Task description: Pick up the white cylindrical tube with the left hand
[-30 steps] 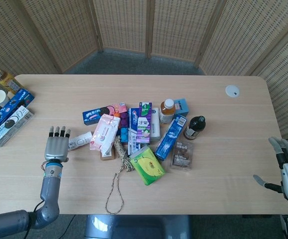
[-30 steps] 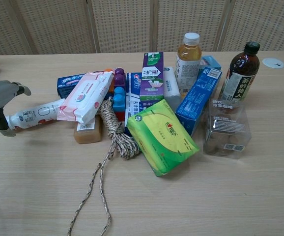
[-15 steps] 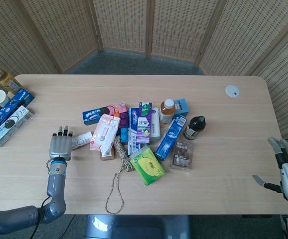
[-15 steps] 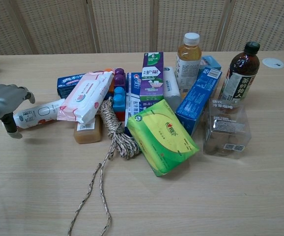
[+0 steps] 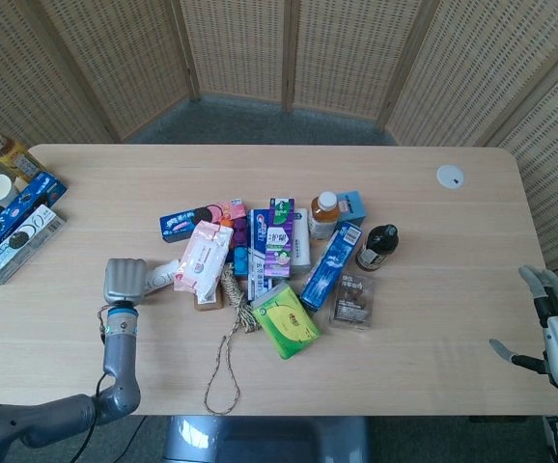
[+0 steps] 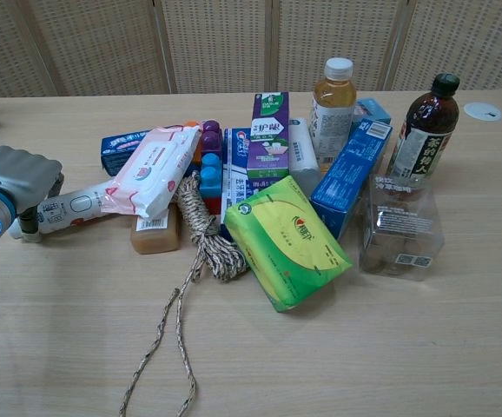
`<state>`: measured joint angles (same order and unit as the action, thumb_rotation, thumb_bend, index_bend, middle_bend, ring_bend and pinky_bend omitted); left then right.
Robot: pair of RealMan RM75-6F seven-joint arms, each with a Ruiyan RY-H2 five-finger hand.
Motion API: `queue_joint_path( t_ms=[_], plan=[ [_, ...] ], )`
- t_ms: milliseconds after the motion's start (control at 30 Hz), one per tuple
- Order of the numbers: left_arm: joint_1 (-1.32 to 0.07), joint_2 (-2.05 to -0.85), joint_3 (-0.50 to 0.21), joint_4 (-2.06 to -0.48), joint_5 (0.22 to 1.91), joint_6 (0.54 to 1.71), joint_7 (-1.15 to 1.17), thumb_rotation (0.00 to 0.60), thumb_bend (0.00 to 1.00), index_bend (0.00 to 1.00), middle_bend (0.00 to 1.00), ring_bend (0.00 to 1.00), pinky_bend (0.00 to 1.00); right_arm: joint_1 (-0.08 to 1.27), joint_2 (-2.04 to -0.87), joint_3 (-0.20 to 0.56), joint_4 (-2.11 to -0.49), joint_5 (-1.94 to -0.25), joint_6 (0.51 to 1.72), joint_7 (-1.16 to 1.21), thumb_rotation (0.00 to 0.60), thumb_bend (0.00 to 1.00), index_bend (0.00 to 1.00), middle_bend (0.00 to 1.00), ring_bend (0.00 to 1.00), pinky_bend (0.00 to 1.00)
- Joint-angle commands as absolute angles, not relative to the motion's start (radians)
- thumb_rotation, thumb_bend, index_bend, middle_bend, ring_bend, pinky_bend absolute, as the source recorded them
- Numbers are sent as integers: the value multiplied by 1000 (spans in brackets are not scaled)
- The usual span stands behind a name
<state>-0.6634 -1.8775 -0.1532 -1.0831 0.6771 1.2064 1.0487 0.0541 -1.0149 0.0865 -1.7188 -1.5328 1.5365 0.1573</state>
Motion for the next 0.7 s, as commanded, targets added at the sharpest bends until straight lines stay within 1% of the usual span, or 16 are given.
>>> queue_joint_path(
  t_ms=[33, 100, 233, 700],
  plan=[
    [-656, -1870, -156, -1096, 704, 1216, 1024, 600, 37, 807, 672, 703, 871, 54, -1015, 86, -1719, -1533, 1536, 158, 600, 0, 0, 0, 0, 0],
    [-651, -1852, -160, -1127, 727, 1232, 1008, 600, 42, 822, 694, 718, 882, 55, -1015, 86, -1719, -1533, 1535, 157, 600, 0, 0, 0, 0, 0],
    [-644, -1799, -175, -1221, 765, 1279, 1003, 600, 47, 825, 698, 721, 885, 56, -1015, 85, -1721, -1535, 1534, 153, 600, 0, 0, 0, 0, 0],
    [-623, -1509, -244, -1714, 858, 1474, 1086, 600, 48, 823, 694, 720, 884, 56, -1022, 78, -1727, -1544, 1535, 131, 600, 0, 0, 0, 0, 0]
  ],
)
